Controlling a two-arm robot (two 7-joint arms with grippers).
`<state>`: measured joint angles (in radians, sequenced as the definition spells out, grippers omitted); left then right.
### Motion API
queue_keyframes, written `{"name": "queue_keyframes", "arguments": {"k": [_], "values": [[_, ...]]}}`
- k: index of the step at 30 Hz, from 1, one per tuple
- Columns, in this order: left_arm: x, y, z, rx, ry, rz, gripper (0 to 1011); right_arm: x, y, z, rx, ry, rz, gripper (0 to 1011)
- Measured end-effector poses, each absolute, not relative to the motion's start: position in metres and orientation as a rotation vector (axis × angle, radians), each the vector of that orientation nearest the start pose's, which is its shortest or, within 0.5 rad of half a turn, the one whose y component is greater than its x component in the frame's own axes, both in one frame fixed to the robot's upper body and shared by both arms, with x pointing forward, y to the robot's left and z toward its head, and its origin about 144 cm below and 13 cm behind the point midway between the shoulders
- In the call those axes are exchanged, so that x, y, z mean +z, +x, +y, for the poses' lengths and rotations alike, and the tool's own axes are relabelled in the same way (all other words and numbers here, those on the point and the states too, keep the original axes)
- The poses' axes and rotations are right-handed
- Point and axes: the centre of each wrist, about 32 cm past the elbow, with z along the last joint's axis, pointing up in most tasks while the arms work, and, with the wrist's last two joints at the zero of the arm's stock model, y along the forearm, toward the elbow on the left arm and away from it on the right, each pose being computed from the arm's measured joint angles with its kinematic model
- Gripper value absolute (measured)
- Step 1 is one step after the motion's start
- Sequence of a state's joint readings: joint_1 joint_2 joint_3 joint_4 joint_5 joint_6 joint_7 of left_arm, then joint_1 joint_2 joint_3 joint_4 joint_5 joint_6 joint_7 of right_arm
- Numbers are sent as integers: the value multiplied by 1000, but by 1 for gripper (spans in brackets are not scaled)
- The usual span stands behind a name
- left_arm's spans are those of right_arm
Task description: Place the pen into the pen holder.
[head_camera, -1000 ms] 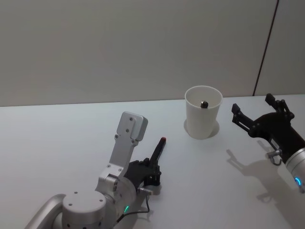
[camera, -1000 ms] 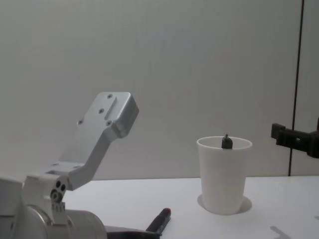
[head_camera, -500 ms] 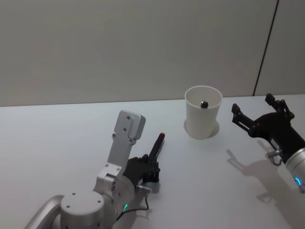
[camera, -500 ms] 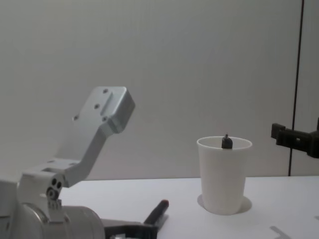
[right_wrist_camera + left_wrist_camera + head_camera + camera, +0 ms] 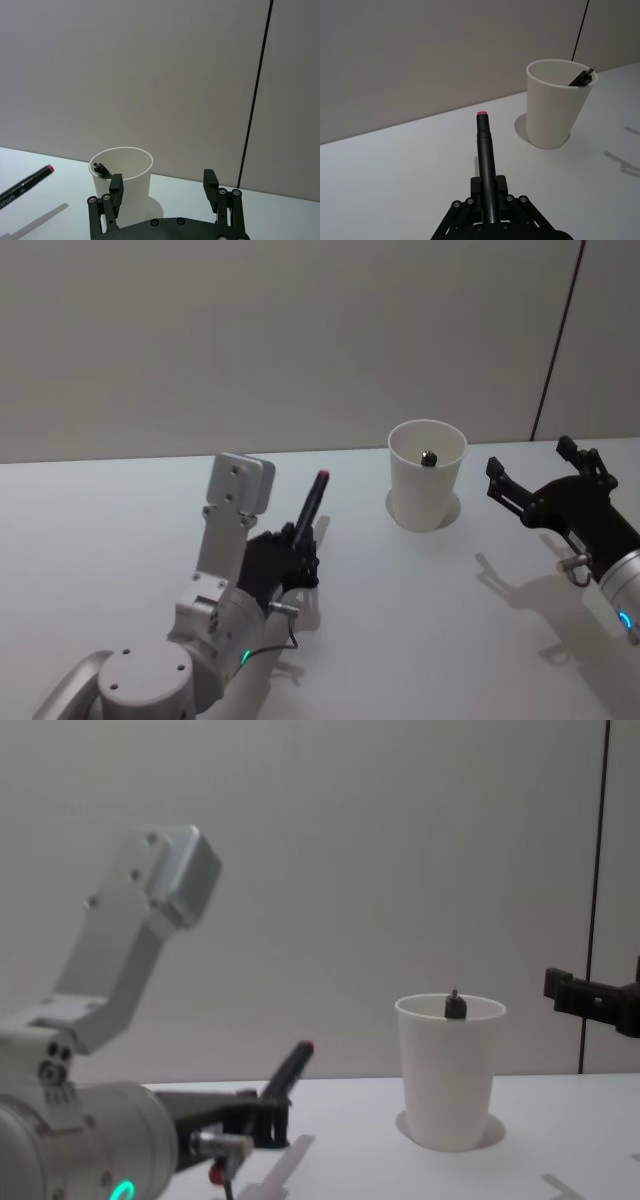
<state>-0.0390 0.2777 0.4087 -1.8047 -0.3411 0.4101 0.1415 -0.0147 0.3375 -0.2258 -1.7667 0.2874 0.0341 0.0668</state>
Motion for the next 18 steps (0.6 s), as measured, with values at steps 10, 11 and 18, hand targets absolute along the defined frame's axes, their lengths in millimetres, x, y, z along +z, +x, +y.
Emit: {"name": "queue_keyframes", "arguments": {"k": [10, 11, 18], "values": [[1200, 434, 177, 1235, 102, 99, 173, 1189, 443, -237, -1229, 26, -75, 1001], [1200, 434, 178, 1233, 93, 91, 173, 1189, 443, -237, -1229, 26, -75, 1001], [1201, 436, 186, 1183, 3, 15, 173, 1189, 443, -237, -1229, 26, -75, 1001]]}}
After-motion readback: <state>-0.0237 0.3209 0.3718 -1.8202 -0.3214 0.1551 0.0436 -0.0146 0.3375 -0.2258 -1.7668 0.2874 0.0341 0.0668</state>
